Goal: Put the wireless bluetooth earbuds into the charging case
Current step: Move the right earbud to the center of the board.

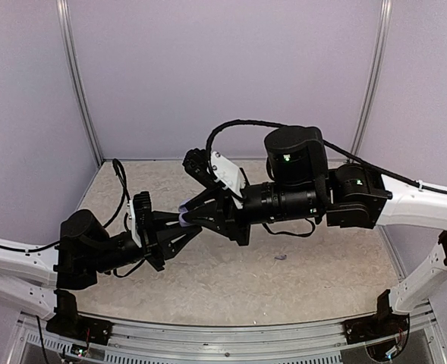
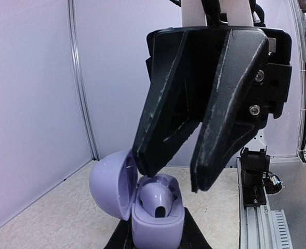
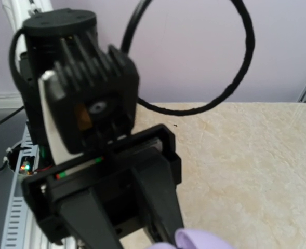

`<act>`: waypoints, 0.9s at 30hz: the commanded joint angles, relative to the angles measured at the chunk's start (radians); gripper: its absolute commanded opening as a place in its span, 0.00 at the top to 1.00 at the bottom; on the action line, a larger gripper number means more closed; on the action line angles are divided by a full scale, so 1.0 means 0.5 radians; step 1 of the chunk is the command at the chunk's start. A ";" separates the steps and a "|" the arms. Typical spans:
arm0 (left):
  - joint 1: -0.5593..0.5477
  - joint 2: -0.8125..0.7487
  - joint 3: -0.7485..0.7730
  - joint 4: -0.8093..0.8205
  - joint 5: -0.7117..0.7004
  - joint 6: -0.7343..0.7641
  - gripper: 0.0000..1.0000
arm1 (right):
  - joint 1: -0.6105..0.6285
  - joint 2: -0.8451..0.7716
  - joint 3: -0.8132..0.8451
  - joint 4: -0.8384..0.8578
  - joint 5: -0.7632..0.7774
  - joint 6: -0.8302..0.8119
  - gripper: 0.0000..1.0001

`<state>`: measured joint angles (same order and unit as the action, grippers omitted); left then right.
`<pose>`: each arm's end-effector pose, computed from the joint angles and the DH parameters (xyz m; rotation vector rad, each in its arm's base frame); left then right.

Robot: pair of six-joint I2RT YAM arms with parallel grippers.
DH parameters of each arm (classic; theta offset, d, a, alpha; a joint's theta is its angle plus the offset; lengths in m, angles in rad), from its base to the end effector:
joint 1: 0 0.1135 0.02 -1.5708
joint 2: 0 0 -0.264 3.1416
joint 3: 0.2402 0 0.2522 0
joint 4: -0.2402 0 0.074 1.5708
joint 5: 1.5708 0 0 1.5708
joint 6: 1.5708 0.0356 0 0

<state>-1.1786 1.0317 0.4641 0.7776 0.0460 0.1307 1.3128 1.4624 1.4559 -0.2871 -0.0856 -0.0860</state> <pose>0.0866 -0.2136 0.2818 0.8966 1.1018 -0.9061 0.0842 0.3310 0.4027 -1.3150 1.4659 0.9101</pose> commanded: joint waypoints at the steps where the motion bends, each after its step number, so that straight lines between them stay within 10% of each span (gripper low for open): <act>1: 0.007 0.014 0.035 0.052 0.022 -0.005 0.92 | 0.026 0.030 0.051 -0.006 0.102 -0.005 0.82; 27: 0.038 -0.084 -0.049 0.021 -0.046 -0.097 0.91 | -0.165 -0.570 -0.467 -0.036 0.104 0.274 0.70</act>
<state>-1.1694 1.0115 0.4603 0.7708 0.0414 0.1120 1.2972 1.2732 1.3285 -0.2882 -0.0566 -0.0608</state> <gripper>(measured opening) 0.215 0.305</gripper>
